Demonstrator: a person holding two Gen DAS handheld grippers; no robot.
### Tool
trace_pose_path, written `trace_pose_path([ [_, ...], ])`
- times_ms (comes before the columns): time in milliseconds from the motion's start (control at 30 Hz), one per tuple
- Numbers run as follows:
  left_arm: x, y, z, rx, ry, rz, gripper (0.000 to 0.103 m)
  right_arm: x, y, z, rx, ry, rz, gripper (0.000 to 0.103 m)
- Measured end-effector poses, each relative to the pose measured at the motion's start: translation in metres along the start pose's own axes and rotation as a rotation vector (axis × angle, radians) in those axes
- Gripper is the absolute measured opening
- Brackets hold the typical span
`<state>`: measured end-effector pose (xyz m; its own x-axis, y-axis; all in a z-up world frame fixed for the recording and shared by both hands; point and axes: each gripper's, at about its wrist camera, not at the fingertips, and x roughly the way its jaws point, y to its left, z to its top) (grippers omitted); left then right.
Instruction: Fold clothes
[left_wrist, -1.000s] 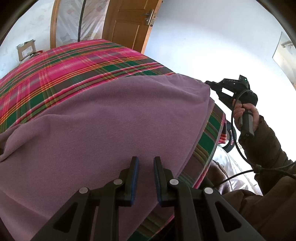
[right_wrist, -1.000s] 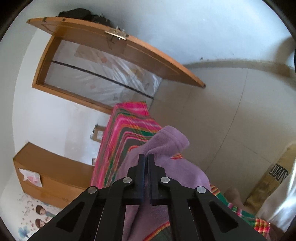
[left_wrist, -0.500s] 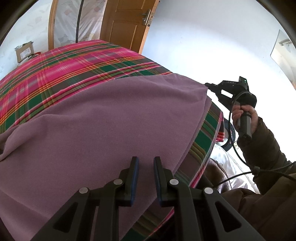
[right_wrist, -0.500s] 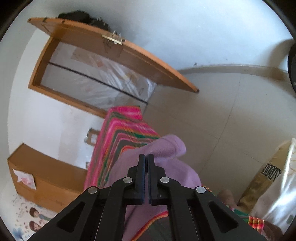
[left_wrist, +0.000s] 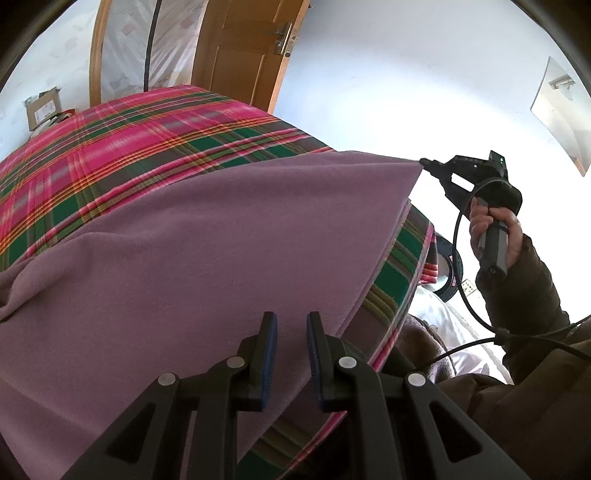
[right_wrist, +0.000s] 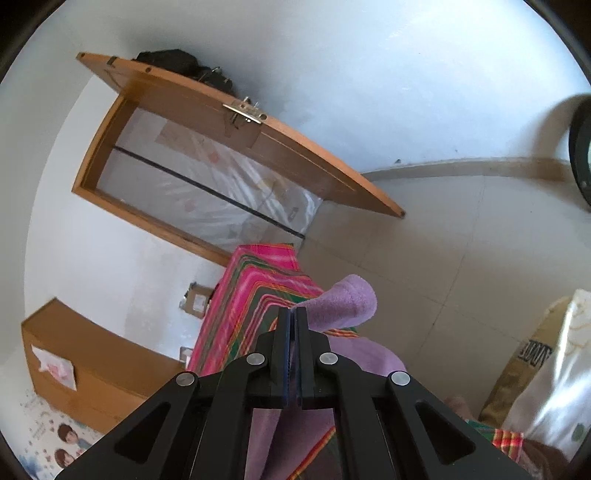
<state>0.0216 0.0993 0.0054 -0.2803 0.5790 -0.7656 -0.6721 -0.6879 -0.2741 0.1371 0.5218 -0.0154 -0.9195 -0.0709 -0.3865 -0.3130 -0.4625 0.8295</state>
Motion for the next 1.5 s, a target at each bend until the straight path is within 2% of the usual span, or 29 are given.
trace_pose_path([
  [100, -0.001, -0.001, -0.002, 0.008, 0.005, -0.003, 0.016, 0.001, -0.004, -0.003, -0.023, -0.011, -0.062, 0.002],
  [400, 0.000, 0.002, -0.004, 0.005, 0.014, -0.006, 0.016, 0.028, -0.031, -0.012, 0.007, 0.077, -0.160, 0.003],
  [500, -0.003, 0.004, -0.006, 0.003, 0.013, -0.002, 0.016, 0.029, -0.035, -0.014, -0.003, 0.071, -0.239, 0.006],
  [600, -0.012, 0.010, -0.008, -0.017, -0.004, 0.009, 0.016, 0.026, -0.034, -0.014, -0.001, 0.073, -0.260, 0.006],
  [667, -0.019, 0.017, -0.010, -0.042, -0.017, 0.028, 0.016, 0.023, -0.020, -0.016, -0.065, 0.058, -0.284, 0.006],
  [733, -0.028, 0.025, -0.011, -0.065, -0.028, 0.048, 0.016, 0.021, 0.009, -0.019, -0.204, 0.036, -0.285, 0.008],
  [800, -0.038, 0.036, -0.013, -0.093, -0.044, 0.068, 0.016, 0.022, 0.036, -0.026, -0.330, 0.032, -0.267, 0.015],
  [867, -0.050, 0.048, -0.017, -0.127, -0.060, 0.097, 0.016, 0.031, 0.067, -0.037, -0.459, 0.064, -0.209, 0.016],
  [1000, -0.074, 0.080, -0.026, -0.217, -0.091, 0.170, 0.016, 0.062, 0.125, -0.071, -0.689, 0.202, -0.096, 0.019],
  [1167, -0.104, 0.117, -0.035, -0.326, -0.143, 0.243, 0.016, 0.105, 0.177, -0.124, -0.856, 0.412, 0.078, 0.020],
  [1500, -0.127, 0.164, -0.037, -0.433, -0.161, 0.324, 0.016, 0.166, 0.259, -0.237, -1.099, 0.733, 0.296, 0.025],
])
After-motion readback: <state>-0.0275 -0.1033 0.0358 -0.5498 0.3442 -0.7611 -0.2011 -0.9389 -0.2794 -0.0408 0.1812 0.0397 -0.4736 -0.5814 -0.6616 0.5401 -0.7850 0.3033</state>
